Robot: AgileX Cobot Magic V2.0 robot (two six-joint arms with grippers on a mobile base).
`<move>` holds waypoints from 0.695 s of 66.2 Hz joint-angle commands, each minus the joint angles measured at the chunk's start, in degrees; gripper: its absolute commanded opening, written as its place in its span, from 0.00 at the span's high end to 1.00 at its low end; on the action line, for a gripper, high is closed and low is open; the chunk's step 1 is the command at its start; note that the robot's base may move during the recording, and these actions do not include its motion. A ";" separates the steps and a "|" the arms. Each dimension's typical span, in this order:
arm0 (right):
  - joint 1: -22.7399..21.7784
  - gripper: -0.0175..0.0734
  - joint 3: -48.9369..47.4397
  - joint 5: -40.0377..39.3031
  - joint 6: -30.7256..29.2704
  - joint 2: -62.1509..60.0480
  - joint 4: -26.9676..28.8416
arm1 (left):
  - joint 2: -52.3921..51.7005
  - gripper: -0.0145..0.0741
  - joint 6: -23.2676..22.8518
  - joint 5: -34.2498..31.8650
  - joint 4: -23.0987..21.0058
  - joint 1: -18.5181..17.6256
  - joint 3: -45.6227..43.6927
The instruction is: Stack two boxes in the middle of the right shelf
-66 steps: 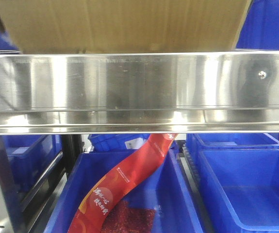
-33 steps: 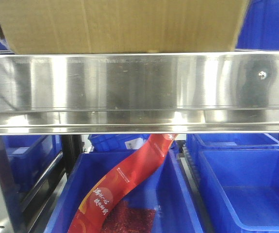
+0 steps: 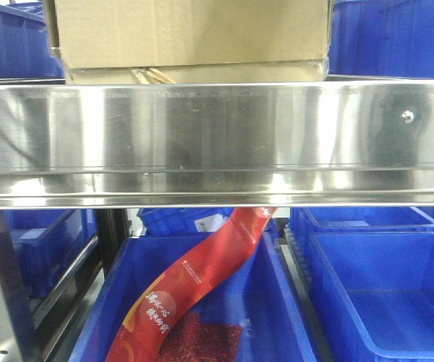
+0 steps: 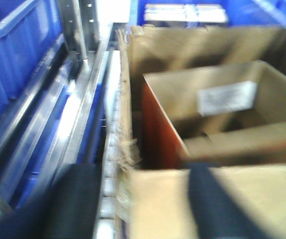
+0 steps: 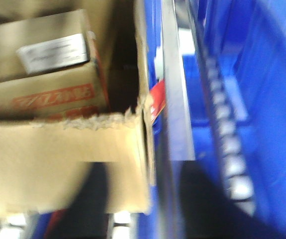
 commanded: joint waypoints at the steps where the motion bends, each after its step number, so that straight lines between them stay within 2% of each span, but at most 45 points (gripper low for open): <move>1: -0.10 0.94 -0.28 0.09 -4.68 -1.96 -0.93 | -1.54 0.95 4.37 -0.57 -2.85 0.24 -0.51; 3: -0.10 0.99 0.22 -0.36 -5.28 -2.14 -0.93 | -1.66 0.96 6.56 -0.73 -4.52 0.24 -0.29; 5: -0.10 0.98 0.80 -1.02 -5.68 -2.58 -0.93 | -1.88 0.96 8.87 -1.18 -6.28 0.24 0.20; 11: -0.10 0.98 5.16 -7.01 -6.22 -4.84 -0.93 | -3.59 0.96 11.66 -5.64 -10.03 0.24 3.80; 22: -1.02 0.98 23.32 -28.75 -6.05 -13.67 -0.93 | -11.38 0.96 11.78 -22.44 -13.37 0.24 20.71; 26: -2.98 0.98 29.90 -35.15 -2.44 -16.56 -0.93 | -14.73 0.96 11.56 -27.46 -13.37 0.40 26.75; 33: -7.69 0.98 38.25 -41.43 3.47 -21.26 -0.93 | -19.76 0.96 11.45 -37.80 -17.46 3.28 36.62; 39: -9.42 0.98 45.60 -46.84 3.61 -25.84 -0.93 | -23.98 0.96 11.45 -43.26 -21.62 7.02 44.57; 46: -9.56 0.98 52.74 -48.07 3.50 -31.07 -1.07 | -29.48 0.96 11.45 -46.74 -22.11 10.28 51.98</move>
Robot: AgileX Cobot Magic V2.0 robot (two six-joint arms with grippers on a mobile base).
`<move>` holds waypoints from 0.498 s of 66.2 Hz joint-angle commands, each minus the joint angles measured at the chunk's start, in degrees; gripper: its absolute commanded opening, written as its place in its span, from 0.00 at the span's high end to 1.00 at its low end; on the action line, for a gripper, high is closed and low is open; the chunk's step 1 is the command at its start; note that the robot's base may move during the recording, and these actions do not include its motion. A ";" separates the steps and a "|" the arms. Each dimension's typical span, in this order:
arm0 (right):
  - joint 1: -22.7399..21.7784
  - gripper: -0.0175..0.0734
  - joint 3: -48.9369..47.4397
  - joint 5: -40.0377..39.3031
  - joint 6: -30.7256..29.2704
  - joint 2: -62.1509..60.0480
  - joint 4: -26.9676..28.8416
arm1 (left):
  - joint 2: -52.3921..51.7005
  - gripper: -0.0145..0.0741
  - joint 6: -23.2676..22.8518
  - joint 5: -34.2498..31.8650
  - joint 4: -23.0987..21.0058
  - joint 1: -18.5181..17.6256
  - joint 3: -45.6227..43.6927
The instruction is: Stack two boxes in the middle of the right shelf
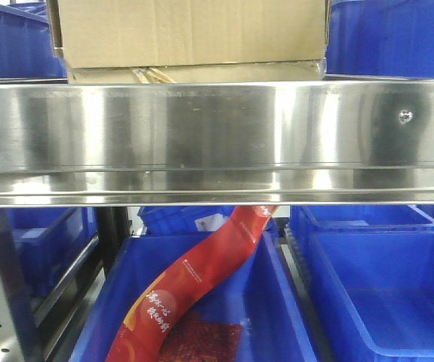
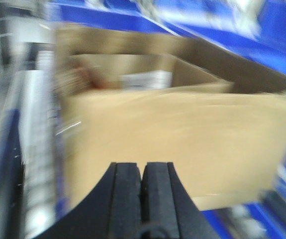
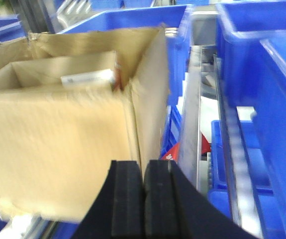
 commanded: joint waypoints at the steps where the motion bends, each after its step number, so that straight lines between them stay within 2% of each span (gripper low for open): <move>1: -0.35 0.98 5.45 -3.36 0.44 -4.46 -0.74 | -4.36 0.96 0.13 -4.64 -1.11 1.98 5.27; 7: -0.35 0.98 12.25 -5.47 0.44 -9.13 -0.85 | -9.45 0.96 0.13 -5.12 -1.11 3.22 10.92; 17: -0.35 0.99 21.95 -8.45 0.44 -16.69 -0.96 | -18.28 0.96 0.13 -5.34 -1.11 3.27 20.44; 25: -0.35 0.99 25.16 -8.11 0.44 -21.61 -0.96 | -25.97 0.96 0.13 -5.35 -0.75 3.27 25.57; 33: -0.35 0.99 25.38 -8.39 0.44 -24.92 -0.96 | -31.93 0.96 0.13 -5.10 -0.75 3.27 26.61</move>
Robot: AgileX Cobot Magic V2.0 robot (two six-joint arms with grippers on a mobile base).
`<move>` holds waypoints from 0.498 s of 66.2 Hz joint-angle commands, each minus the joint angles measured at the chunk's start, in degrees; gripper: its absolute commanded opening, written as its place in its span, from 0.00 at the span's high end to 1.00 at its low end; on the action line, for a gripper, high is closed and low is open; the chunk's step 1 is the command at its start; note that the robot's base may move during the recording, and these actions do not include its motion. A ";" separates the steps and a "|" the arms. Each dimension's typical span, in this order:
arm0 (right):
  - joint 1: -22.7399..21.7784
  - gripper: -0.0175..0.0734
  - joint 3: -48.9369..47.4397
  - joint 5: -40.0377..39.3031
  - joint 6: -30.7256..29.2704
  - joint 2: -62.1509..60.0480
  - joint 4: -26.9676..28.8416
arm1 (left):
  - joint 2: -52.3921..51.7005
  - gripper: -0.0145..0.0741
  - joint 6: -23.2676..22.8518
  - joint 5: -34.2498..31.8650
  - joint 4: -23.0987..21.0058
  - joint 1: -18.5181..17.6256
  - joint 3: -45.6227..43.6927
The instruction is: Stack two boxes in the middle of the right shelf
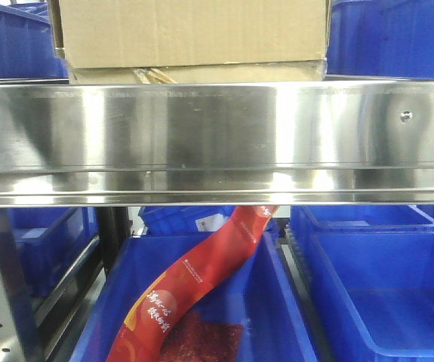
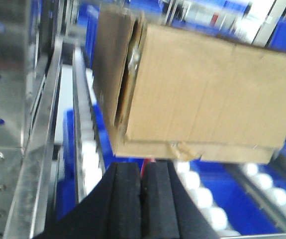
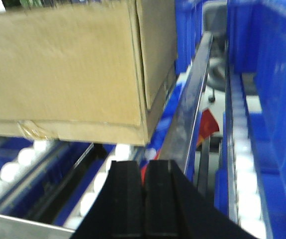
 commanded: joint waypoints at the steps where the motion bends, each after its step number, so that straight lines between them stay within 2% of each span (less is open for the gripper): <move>1: -0.35 0.99 0.16 -1.89 0.13 -2.32 -0.76 | -3.96 0.96 0.13 -1.22 0.25 0.30 0.31; 16: -0.35 0.99 0.16 -2.30 0.13 -3.46 -0.76 | -9.63 0.96 0.13 -2.69 0.25 0.30 0.31; 33: -0.35 0.99 0.16 -2.30 0.13 -3.47 -0.64 | -10.53 0.96 0.13 -2.69 0.25 0.30 0.31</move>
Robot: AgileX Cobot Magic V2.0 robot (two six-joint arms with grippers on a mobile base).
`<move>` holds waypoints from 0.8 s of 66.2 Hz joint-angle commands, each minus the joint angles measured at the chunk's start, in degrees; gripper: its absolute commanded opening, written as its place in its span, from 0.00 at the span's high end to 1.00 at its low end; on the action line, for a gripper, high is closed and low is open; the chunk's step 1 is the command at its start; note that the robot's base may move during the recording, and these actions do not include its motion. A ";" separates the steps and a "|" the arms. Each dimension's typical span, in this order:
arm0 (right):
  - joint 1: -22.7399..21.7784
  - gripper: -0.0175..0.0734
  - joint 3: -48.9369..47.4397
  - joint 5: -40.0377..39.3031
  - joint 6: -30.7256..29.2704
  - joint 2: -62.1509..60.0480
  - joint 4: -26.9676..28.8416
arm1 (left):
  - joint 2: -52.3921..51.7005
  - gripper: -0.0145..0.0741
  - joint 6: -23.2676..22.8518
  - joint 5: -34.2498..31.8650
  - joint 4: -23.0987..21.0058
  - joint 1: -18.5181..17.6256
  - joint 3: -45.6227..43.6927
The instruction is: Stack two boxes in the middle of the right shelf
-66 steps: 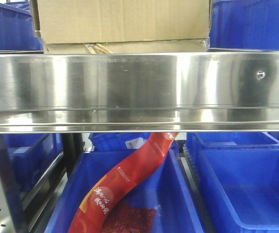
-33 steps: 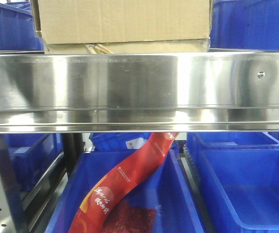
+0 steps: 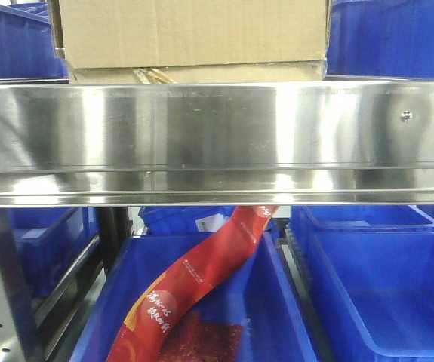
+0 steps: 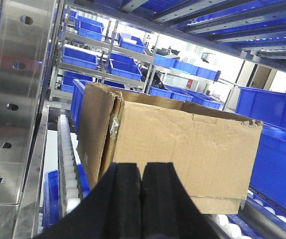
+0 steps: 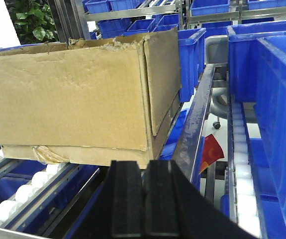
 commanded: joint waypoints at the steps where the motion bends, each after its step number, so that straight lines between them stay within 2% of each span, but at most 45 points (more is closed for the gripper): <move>1: -0.35 0.99 0.16 -1.31 0.03 -0.41 -0.43 | -0.42 0.96 0.13 -1.31 0.25 0.30 0.07; 5: -0.59 0.99 0.42 -0.25 -1.52 -1.40 2.02 | -0.42 0.96 0.13 -1.31 0.25 0.30 0.07; 7: -0.99 0.99 1.17 -0.25 -5.68 -2.44 4.27 | -0.42 0.96 0.13 -1.31 0.25 0.30 0.07; 13: -4.06 0.99 4.63 -2.59 -25.99 -6.44 14.37 | -0.42 0.96 0.13 -1.31 0.25 0.30 0.07; 18: -8.37 0.99 8.70 -5.45 -35.91 -10.34 20.48 | -0.42 0.96 0.13 -1.31 0.25 0.30 0.07; 27: -15.78 0.99 17.71 -7.10 -36.49 -19.56 20.90 | -0.42 0.96 0.13 -1.31 0.25 0.30 0.07; 36: -20.12 0.99 25.52 -7.10 -36.37 -27.55 21.25 | -0.42 0.96 0.13 -1.31 0.25 0.30 0.07; 47: -21.53 0.99 31.76 -7.10 -35.13 -35.81 21.25 | -0.42 0.96 0.13 -1.31 0.25 0.30 0.07; 53: -21.53 0.99 33.46 -8.01 -35.03 -36.25 21.25 | -0.42 0.96 0.13 -1.31 0.25 0.30 0.07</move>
